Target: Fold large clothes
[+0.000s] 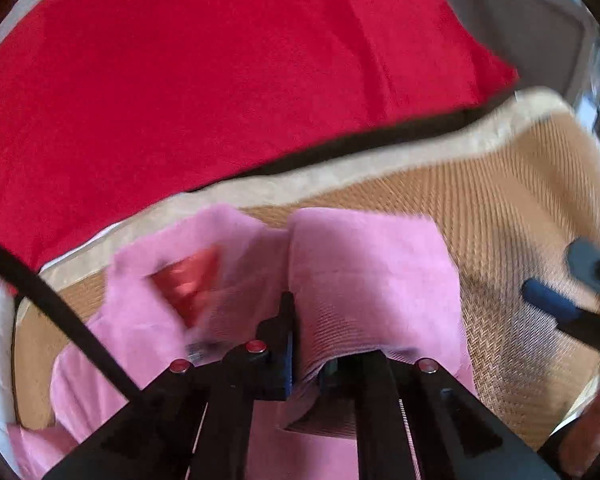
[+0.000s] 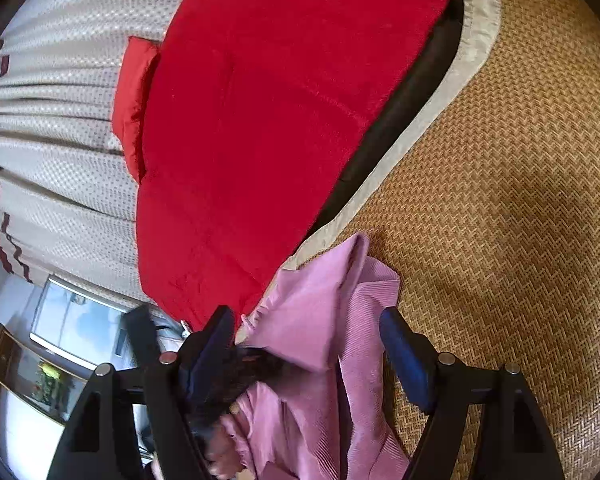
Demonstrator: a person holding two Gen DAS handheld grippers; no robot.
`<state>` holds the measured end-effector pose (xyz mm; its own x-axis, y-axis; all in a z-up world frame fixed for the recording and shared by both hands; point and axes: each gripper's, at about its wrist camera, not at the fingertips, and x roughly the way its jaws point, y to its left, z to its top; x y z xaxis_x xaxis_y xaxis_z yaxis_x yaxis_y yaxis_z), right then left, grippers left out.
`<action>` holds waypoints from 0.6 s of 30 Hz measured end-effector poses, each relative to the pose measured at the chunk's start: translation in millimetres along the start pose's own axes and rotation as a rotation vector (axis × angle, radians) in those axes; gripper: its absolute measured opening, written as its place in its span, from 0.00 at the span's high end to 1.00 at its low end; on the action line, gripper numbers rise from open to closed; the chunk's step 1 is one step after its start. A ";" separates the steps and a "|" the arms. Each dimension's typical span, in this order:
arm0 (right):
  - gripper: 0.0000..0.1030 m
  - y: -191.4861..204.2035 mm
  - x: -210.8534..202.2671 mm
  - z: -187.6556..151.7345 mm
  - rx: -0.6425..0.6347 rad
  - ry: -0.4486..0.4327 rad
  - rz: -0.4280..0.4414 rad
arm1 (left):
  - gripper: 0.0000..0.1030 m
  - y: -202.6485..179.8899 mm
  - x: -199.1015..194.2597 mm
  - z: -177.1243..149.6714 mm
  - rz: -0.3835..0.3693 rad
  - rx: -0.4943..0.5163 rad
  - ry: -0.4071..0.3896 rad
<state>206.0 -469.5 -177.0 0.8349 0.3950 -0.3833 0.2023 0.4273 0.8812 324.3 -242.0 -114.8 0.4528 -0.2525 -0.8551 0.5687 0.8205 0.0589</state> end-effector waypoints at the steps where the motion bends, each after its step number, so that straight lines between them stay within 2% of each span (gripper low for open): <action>1: 0.25 3.9 3.1 -1.9 -0.018 0.008 -0.004 | 0.92 9.6 -9.4 -2.8 0.007 -0.018 -0.018; 5: 0.25 23.8 17.3 -17.6 -0.114 0.055 -0.025 | 0.92 57.1 -56.0 -31.3 0.019 -0.114 -0.062; 8: 0.25 45.4 29.5 -36.4 -0.234 0.092 -0.061 | 0.85 96.9 -82.2 -80.9 0.020 -0.171 -0.035; 9: 0.29 52.4 34.2 -43.3 -0.270 0.112 -0.063 | 0.65 107.0 -83.3 -92.5 0.017 -0.196 -0.013; 10: 0.33 60.1 39.5 -51.9 -0.306 0.139 -0.059 | 0.40 120.3 -85.4 -109.3 0.021 -0.223 0.013; 11: 0.37 65.6 44.2 -59.2 -0.333 0.160 -0.066 | 0.32 134.0 -87.0 -127.7 0.044 -0.251 0.035; 13: 0.44 73.8 52.3 -71.0 -0.385 0.185 -0.084 | 0.29 154.9 -85.6 -151.6 0.074 -0.295 0.058; 14: 0.51 78.6 58.5 -78.6 -0.424 0.201 -0.104 | 0.29 164.2 -84.9 -161.4 0.075 -0.317 0.072; 16: 0.53 83.2 72.3 -92.5 -0.479 0.236 -0.149 | 0.29 180.4 -87.2 -174.9 0.081 -0.383 0.077; 18: 0.53 82.4 82.6 -103.2 -0.506 0.261 -0.167 | 0.29 187.7 -86.9 -172.2 0.088 -0.424 0.059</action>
<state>238.8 -317.7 -164.7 0.6464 0.4487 -0.6171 -0.0024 0.8100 0.5865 273.5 22.2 -118.2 0.4401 -0.1527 -0.8849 0.1917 0.9787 -0.0735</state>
